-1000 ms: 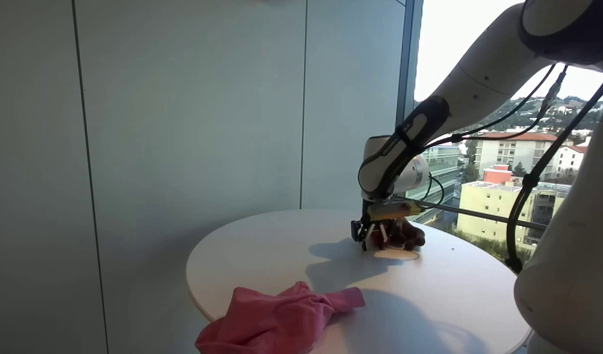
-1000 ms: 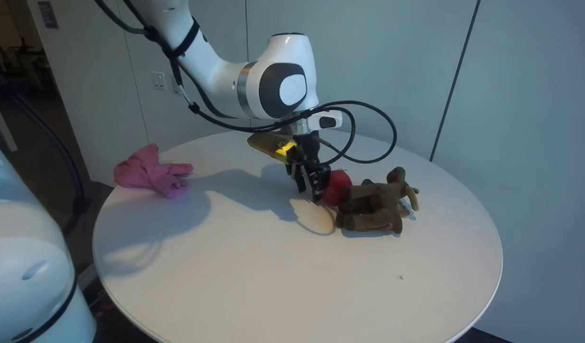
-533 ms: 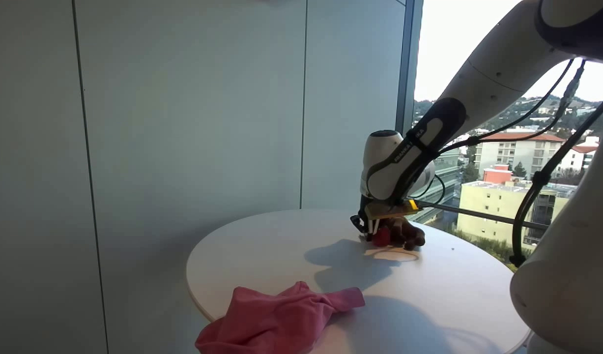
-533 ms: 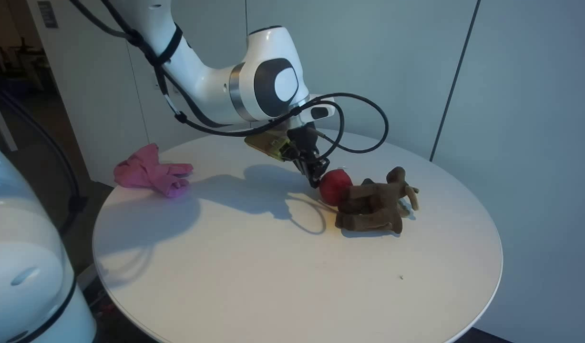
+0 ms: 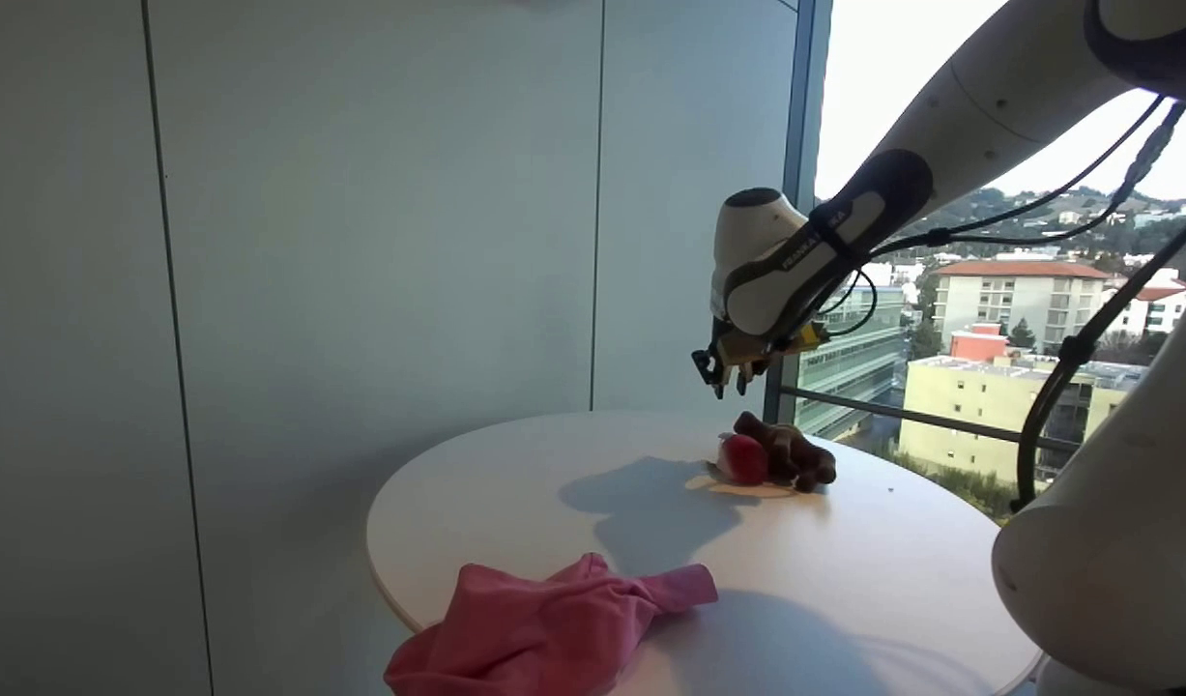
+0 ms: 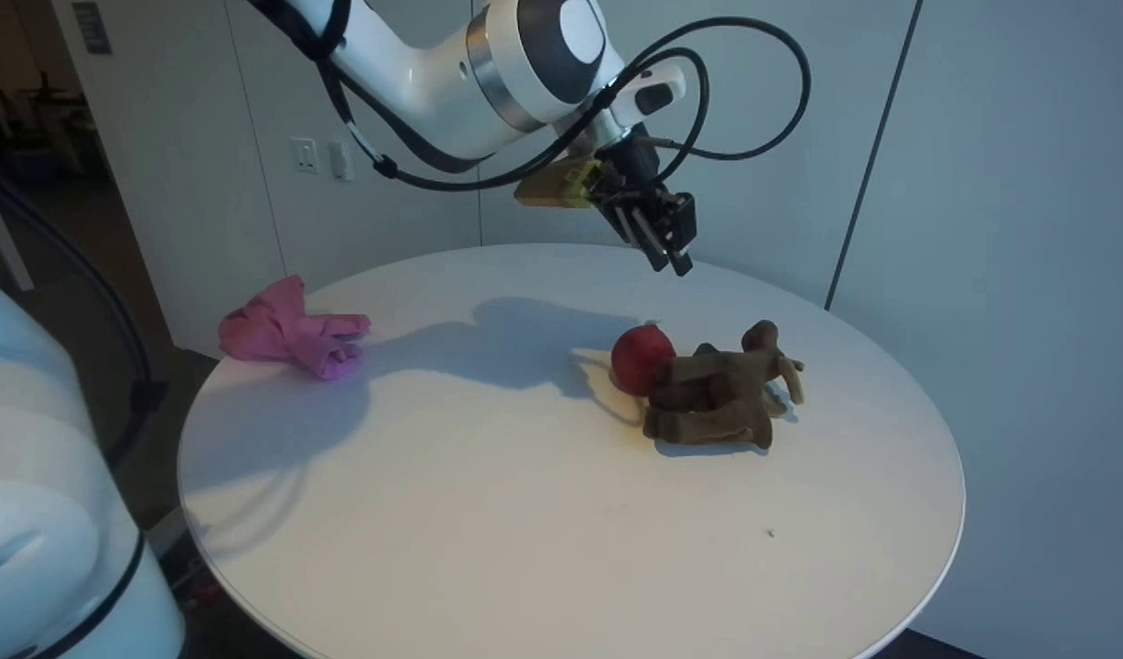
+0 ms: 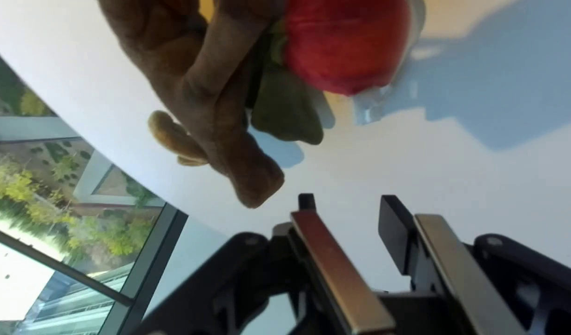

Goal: Move all the objects on the table to the far left of the table

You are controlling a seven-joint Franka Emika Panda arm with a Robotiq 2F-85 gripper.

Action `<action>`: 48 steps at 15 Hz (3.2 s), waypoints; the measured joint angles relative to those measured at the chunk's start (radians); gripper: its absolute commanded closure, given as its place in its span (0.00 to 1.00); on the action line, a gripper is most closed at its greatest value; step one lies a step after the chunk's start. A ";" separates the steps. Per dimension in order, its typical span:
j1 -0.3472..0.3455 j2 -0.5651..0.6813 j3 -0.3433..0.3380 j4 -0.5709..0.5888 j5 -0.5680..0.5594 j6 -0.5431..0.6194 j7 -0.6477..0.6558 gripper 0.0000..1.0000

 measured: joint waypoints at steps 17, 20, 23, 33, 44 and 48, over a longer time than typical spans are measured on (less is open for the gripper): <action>0.094 0.112 -0.052 0.048 0.111 -0.324 -0.201 0.00; 0.097 0.134 -0.057 0.013 0.149 -0.215 -0.147 0.27; 0.097 0.142 -0.065 -0.020 0.175 -0.104 -0.116 0.50; 0.092 0.139 -0.097 -0.039 0.178 0.026 -0.087 0.89; 0.255 -0.061 -0.104 0.128 0.838 -0.129 -0.430 0.89; 0.329 -0.098 -0.115 0.163 1.025 -0.314 -0.563 0.89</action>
